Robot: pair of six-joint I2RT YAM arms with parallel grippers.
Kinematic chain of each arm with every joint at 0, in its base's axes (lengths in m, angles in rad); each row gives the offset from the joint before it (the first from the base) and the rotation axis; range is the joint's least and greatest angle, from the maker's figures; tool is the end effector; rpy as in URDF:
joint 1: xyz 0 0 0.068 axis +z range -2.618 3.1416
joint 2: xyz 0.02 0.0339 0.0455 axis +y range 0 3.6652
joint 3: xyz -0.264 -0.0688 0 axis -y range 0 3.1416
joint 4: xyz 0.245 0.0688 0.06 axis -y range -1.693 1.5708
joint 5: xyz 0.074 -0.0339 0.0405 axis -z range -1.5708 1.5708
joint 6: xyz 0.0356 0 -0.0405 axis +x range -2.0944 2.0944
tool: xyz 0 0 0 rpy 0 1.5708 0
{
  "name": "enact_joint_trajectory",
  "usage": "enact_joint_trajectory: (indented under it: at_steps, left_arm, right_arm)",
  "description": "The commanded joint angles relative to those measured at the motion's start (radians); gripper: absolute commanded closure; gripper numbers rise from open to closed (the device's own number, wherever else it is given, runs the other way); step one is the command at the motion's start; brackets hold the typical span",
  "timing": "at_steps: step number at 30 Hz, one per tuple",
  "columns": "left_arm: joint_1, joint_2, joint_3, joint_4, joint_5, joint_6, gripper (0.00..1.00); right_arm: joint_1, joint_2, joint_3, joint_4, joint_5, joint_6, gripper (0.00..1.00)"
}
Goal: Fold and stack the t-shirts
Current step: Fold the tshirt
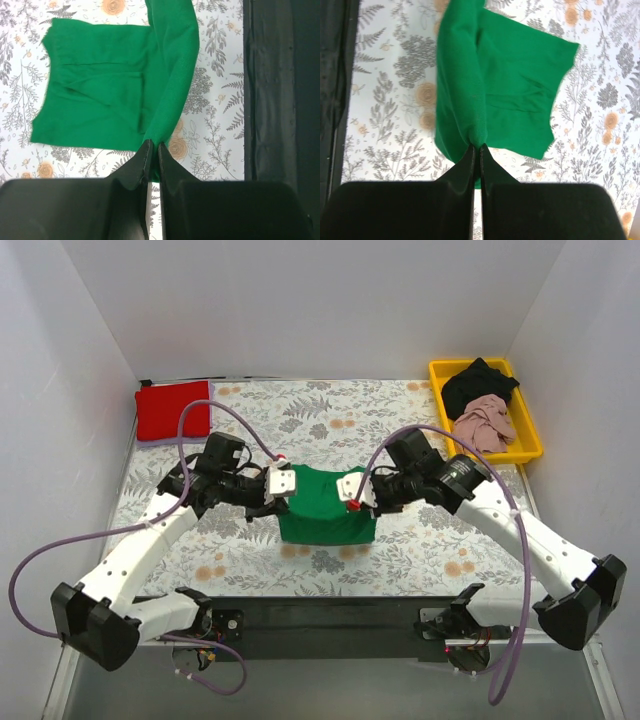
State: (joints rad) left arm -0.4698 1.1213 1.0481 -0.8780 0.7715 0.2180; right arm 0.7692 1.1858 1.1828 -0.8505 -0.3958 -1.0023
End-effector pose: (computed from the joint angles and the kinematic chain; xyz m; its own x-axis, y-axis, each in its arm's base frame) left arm 0.1776 -0.1180 0.3122 -0.5605 0.4584 -0.6897 0.8263 0.3654 -0.4286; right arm 0.1602 0.1742 0.3369 0.4028 -0.6923 -0.5987 -0.8998 -0.1797 -0.3975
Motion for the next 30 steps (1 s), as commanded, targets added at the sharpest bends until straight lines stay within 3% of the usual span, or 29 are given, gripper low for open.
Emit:
enact_joint_trajectory:
  at_steps: [1, 9, 15, 20, 26, 30]
  left_arm:
    - [0.005, 0.06, 0.052, -0.004, -0.043, -0.057, 1.0]
    - [0.105, 0.356, 0.174, 0.212, -0.075, -0.052, 1.0]
    - [0.152, 0.616, 0.322, 0.221, -0.06, -0.008, 1.0]
    - [0.172, 0.799, 0.43, 0.303, -0.069, -0.057, 1.0]
    - [0.192, 0.928, 0.471, 0.37, -0.133, -0.106, 1.0]
    - [0.192, 0.911, 0.426, 0.372, -0.107, -0.109, 1.0]
  right_arm:
    - [-0.051, 0.078, 0.083, -0.033, -0.037, -0.013, 0.99]
    - [-0.208, 0.313, 0.141, -0.004, -0.101, -0.122, 0.99]
    - [-0.312, 0.523, 0.266, 0.06, -0.127, -0.167, 0.99]
    - [-0.338, 0.737, 0.389, 0.068, -0.129, -0.173, 0.99]
    - [-0.344, 0.899, 0.475, 0.083, -0.123, -0.124, 0.99]
    - [-0.343, 0.922, 0.456, 0.099, -0.109, -0.084, 0.99]
